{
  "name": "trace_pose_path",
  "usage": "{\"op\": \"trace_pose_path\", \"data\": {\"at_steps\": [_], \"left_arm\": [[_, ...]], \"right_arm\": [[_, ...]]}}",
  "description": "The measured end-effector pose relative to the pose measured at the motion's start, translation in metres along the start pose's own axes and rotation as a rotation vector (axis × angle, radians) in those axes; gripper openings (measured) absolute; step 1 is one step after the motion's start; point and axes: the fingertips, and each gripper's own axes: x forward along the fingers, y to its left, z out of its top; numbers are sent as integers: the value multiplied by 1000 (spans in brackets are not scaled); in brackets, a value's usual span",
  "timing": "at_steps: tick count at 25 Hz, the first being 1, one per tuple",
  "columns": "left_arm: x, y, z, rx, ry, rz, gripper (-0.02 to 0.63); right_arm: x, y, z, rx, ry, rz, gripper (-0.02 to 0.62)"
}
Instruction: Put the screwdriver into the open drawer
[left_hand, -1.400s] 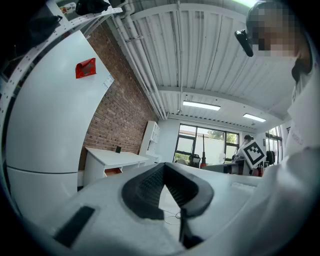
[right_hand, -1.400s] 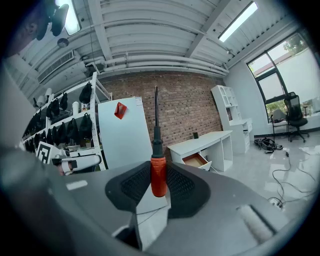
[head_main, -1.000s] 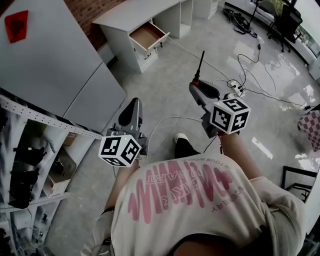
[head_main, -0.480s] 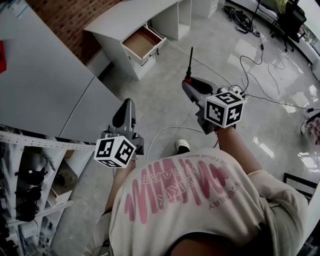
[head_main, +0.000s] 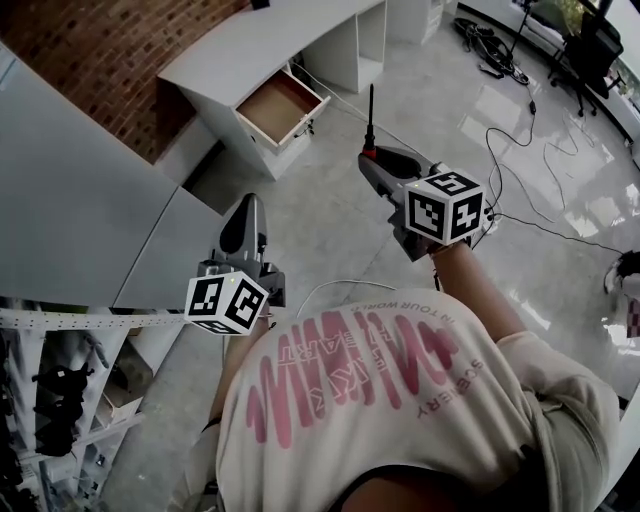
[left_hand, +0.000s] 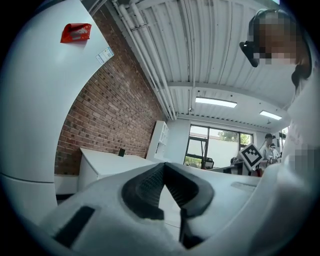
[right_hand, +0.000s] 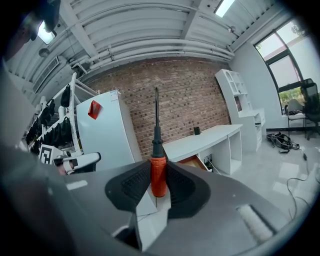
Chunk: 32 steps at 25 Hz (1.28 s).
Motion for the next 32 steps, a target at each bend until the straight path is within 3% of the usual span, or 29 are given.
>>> {"op": "trace_pose_path", "data": {"at_steps": [9,17,21,32], "left_arm": [[39,33,-30,-16,104,46,3],[99,84,-54,-92,157,-29,3],[144,125,-43,-76,179,-44,3],[253,229,-5,-12,213,-92,3]], "right_arm": [[54,-31,-25,73,88,29,109],[124,-61,-42,125,163,-16,110],[172,-79,-28,124,185,-41,110],[301,-116,31,168,123,-64,110]]}}
